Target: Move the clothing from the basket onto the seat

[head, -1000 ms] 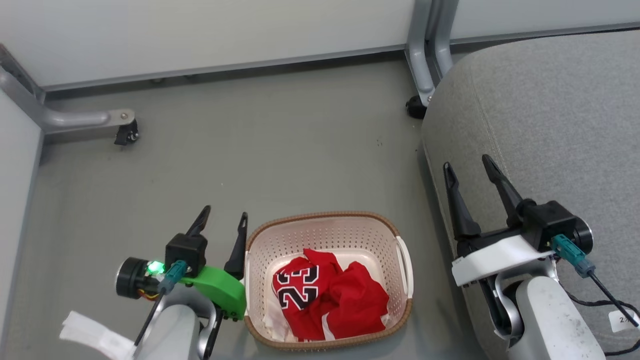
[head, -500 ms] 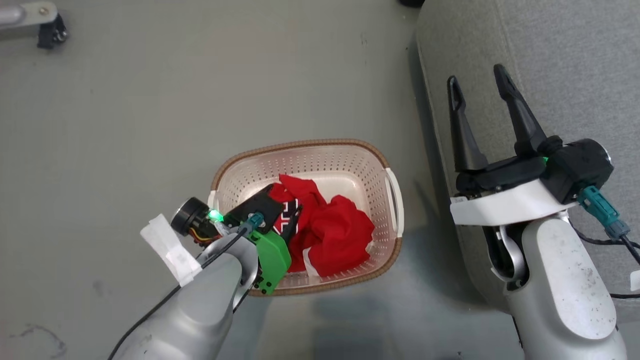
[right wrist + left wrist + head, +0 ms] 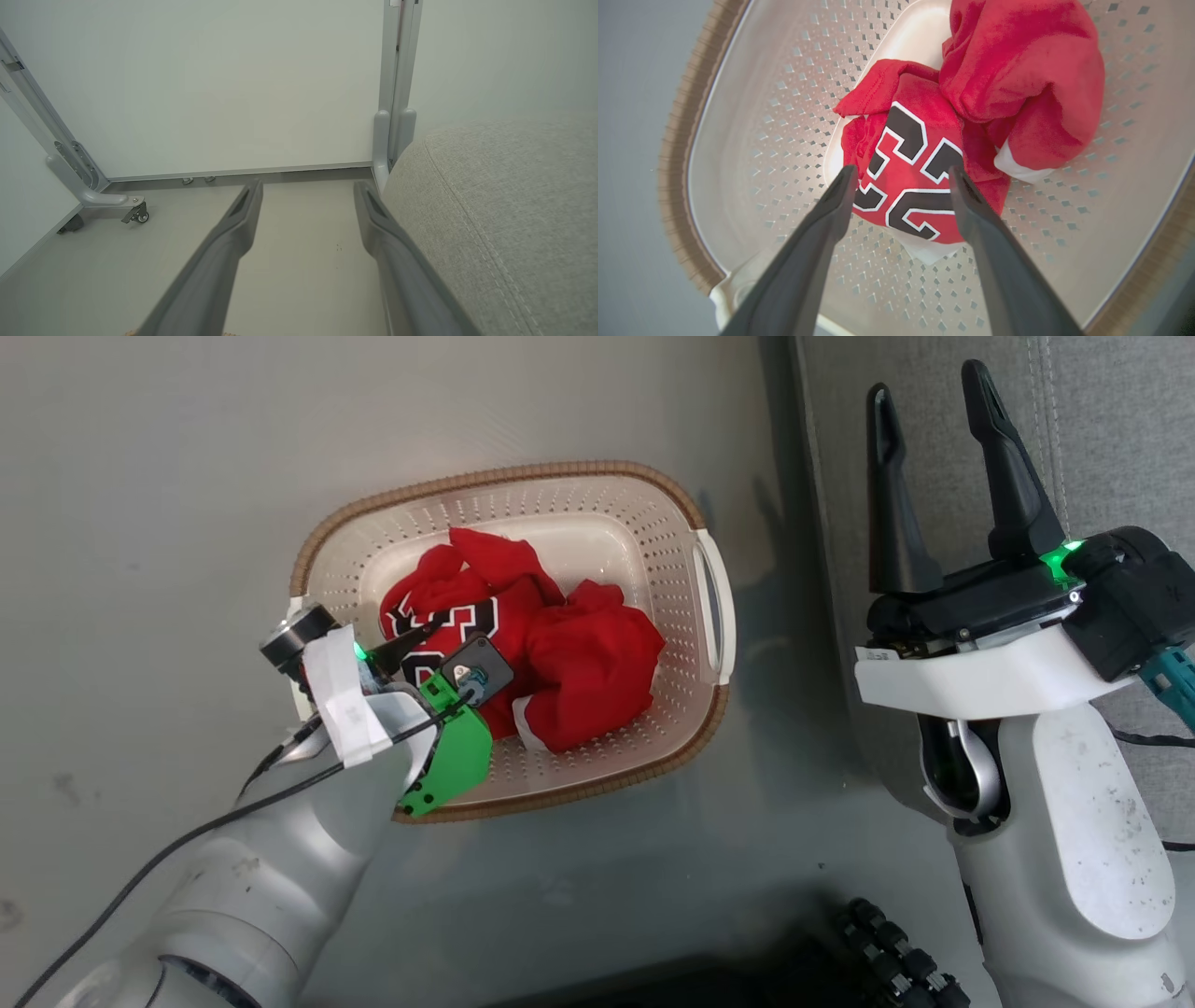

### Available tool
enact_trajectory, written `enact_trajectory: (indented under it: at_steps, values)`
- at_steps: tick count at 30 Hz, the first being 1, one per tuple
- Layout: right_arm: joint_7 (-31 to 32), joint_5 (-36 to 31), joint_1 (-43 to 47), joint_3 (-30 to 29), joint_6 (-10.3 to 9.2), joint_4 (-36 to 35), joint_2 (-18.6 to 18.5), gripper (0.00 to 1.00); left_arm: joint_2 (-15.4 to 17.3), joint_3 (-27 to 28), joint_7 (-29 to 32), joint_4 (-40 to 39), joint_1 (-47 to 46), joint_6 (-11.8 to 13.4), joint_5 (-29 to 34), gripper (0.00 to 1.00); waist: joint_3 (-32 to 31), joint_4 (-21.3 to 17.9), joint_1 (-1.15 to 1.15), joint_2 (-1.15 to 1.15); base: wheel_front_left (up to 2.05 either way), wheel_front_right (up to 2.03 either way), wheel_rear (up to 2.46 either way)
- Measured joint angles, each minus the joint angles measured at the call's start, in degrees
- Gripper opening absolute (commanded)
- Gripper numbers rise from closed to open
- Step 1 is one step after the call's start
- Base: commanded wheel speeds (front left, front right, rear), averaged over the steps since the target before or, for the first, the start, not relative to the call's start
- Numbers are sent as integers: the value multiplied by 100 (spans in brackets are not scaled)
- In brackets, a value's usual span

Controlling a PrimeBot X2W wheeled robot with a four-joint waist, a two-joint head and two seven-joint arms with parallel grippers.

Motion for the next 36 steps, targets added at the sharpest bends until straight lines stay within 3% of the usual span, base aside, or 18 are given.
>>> enact_trajectory:
  at_steps: [14, 35, 36]
  values:
    - [-5, 632, -159, 186, 0, -187, 0, 100, 599, -310, 494, 229, -593, 152, 212, 100, 1062, -562, -1, 0, 0, 0, 0]
    - [-7, 1150, -252, 545, 0, -188, 1, 100, 1034, -846, 1491, 290, -1000, -13, 438, 100, 1584, -1215, -1, 0, 0, 0, 0]
    - [-7, 1171, -255, 557, 0, -187, 1, 100, 1044, -835, 1561, 290, -1003, -29, 392, 85, 1597, -1240, -1, 0, 0, 0, 0]
